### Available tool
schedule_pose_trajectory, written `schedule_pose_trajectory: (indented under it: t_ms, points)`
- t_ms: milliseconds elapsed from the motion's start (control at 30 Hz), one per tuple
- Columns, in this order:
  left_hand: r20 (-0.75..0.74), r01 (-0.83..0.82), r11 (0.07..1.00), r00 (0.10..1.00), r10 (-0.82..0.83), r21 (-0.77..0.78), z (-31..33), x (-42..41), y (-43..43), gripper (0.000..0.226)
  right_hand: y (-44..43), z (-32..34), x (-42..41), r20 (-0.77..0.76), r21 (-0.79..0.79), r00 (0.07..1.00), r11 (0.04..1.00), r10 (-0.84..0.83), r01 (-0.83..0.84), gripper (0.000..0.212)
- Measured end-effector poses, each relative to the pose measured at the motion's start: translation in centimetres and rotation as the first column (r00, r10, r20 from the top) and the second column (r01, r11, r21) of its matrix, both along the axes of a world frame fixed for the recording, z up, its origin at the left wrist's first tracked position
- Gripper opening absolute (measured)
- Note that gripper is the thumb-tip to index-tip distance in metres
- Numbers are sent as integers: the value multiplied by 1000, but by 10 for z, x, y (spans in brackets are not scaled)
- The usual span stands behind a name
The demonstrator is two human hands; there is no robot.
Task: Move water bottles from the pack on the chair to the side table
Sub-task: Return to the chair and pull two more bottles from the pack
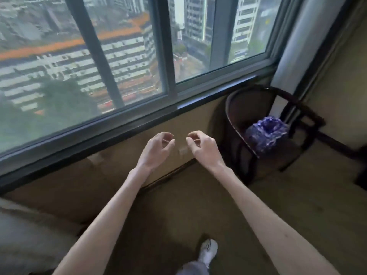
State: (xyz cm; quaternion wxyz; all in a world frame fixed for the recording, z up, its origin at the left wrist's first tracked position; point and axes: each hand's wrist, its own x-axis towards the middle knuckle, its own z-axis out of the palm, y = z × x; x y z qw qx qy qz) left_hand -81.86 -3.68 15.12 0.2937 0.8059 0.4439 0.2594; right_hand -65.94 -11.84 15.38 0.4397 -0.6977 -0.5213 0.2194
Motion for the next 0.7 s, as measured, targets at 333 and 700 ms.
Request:
schedule_pose_trajectory:
  t_ms: [333, 700]
  points:
    - [90, 356, 929, 933, -348, -100, -3, 377, 22, 19, -33, -2, 337, 49, -85, 888, 884, -457, 460, 19]
    - [65, 280, 931, 960, -272, -235, -63, 648, 21, 17, -49, -52, 623, 120, -240, 919, 887, -375, 394, 24]
